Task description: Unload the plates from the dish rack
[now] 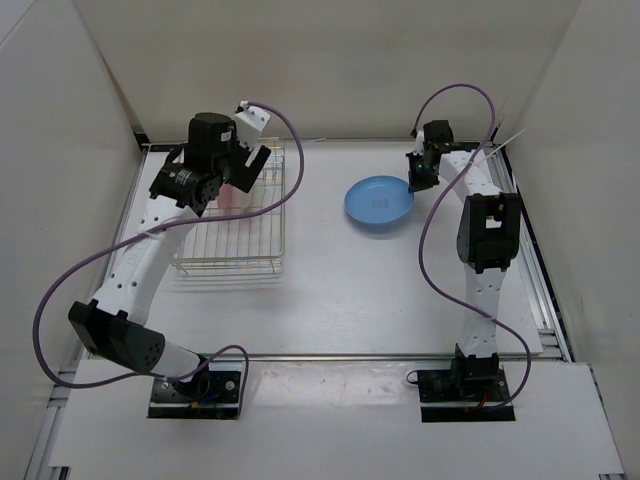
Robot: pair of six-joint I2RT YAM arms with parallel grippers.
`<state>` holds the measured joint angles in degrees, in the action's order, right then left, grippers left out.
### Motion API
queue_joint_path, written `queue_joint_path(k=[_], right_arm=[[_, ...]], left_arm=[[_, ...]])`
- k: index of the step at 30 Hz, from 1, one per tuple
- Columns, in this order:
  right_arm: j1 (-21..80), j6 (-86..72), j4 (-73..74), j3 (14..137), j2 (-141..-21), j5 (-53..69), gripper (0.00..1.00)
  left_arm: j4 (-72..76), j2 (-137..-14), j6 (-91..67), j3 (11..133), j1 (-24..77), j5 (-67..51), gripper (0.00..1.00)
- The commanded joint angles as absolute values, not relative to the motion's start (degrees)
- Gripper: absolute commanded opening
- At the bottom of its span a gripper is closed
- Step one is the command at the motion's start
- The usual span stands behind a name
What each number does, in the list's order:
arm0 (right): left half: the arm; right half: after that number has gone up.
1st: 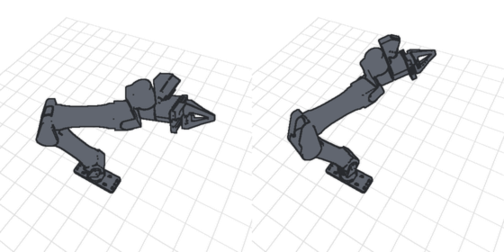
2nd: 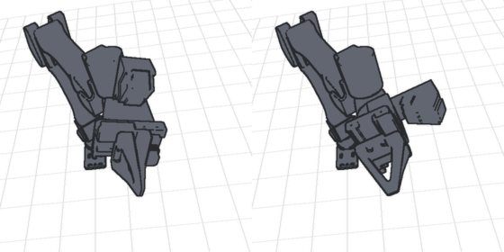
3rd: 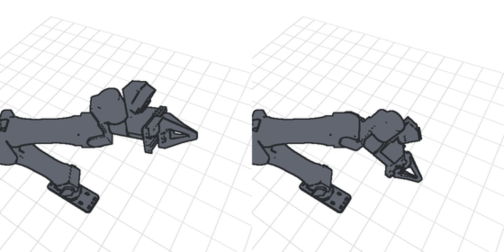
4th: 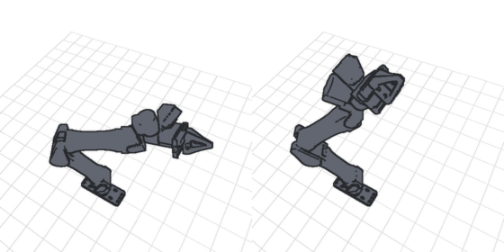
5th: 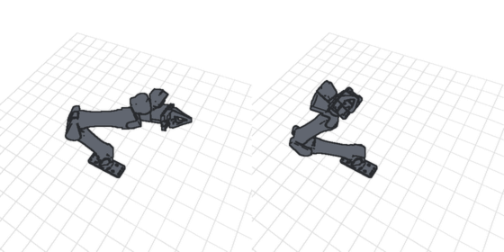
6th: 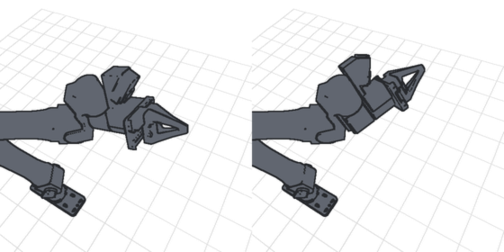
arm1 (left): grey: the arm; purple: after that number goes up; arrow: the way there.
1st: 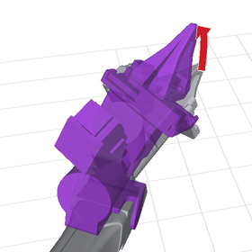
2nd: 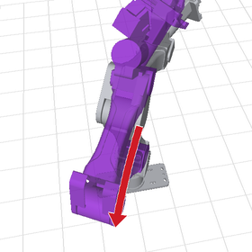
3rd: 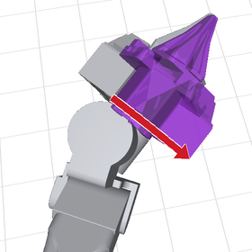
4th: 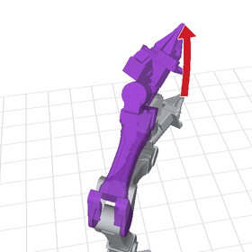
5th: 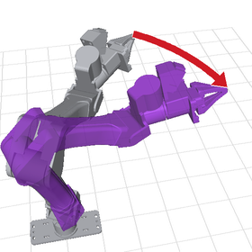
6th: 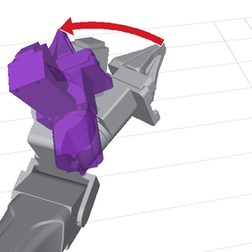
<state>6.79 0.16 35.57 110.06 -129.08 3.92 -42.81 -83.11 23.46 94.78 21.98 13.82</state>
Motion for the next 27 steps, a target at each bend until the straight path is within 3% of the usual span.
queue_joint_path(k=[1,3,4,5,10,13,15,27], right_arm=[[6.7,0.0,34.5,112.9,-130.0,-0.1,0.00],[6.7,0.5,34.5,112.3,-130.0,-2.0,0.04],[6.7,1.1,35.1,111.8,-130.0,-2.0,0.29],[6.7,1.1,35.7,111.3,-129.3,-2.0,0.48],[6.7,1.1,35.7,108.7,-126.8,-0.6,0.65],[6.7,1.1,36.5,109.3,-125.7,-0.1,0.68],[6.7,1.1,38.4,111.6,-125.2,-0.1,0.77],[5.6,6.1,46.3,109.1,-107.2,6.4,0.78]], left_arm=[[-40.2,-80.8,19.4,91.9,18.4,7.7,1.00],[-39.5,-80.2,18.0,91.2,15.9,4.8,1.00],[-39.5,-80.2,17.5,90.7,15.3,4.0,1.00],[-39.5,-80.2,17.0,90.7,14.5,3.0,1.00],[-38.8,-80.2,13.8,89.7,11.0,-2.2,1.00],[-38.2,-79.6,11.4,89.6,8.4,-5.3,1.00],[-37.2,-79.1,10.1,89.6,6.5,-9.7,1.00],[-30.7,-84.2,3.9,86.9,-10.4,-35.3,0.97]])
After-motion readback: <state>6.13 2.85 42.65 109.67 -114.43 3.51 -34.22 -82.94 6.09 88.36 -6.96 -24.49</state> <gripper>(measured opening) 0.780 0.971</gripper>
